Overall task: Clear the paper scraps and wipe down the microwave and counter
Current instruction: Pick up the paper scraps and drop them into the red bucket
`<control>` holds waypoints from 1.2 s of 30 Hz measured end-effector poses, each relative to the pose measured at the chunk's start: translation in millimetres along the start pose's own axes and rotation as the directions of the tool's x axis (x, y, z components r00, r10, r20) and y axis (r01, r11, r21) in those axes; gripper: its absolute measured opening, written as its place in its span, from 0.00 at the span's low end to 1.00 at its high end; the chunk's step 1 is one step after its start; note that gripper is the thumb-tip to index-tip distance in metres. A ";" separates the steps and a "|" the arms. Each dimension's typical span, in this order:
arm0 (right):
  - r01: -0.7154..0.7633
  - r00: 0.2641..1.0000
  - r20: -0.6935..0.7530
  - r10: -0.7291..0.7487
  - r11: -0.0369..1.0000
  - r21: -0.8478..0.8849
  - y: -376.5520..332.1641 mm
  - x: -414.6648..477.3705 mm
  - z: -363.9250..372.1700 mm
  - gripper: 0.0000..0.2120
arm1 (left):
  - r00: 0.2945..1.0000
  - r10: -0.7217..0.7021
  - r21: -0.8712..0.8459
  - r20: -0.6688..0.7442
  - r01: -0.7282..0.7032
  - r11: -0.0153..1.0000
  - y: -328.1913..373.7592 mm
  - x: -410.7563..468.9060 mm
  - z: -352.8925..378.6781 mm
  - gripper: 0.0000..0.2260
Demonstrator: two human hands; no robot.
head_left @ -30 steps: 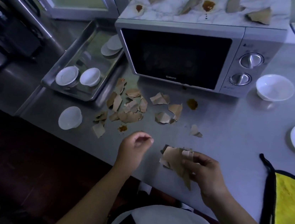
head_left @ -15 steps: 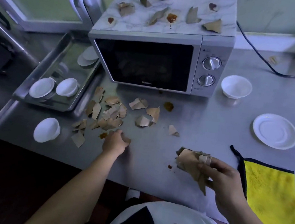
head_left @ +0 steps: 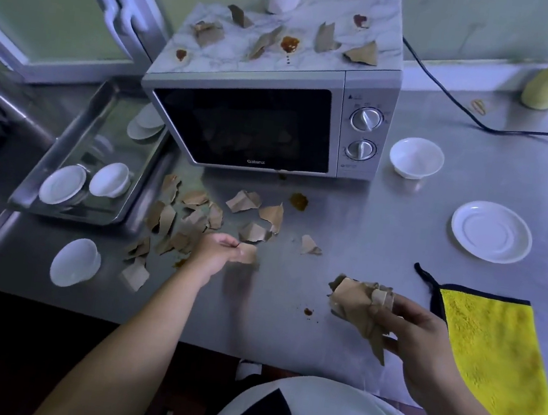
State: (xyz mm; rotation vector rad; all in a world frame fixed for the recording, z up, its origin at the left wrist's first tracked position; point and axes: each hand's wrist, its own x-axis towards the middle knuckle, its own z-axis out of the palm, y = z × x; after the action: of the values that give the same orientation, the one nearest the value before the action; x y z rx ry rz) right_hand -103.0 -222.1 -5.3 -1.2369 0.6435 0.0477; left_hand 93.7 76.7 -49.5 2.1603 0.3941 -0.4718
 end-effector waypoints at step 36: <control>0.004 0.977 -0.213 -0.004 1.000 0.000 9.4 -2.3 -39.1 0.11 | 0.999 0.049 0.455 -0.018 -0.035 0.890 35.6 63.4 38.8 0.10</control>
State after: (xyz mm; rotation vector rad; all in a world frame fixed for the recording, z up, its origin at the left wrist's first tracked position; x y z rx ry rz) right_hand -125.2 -252.8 -19.2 -1.2530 0.8271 -0.0899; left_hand 157.5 31.9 -75.9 2.6276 0.2683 -0.5510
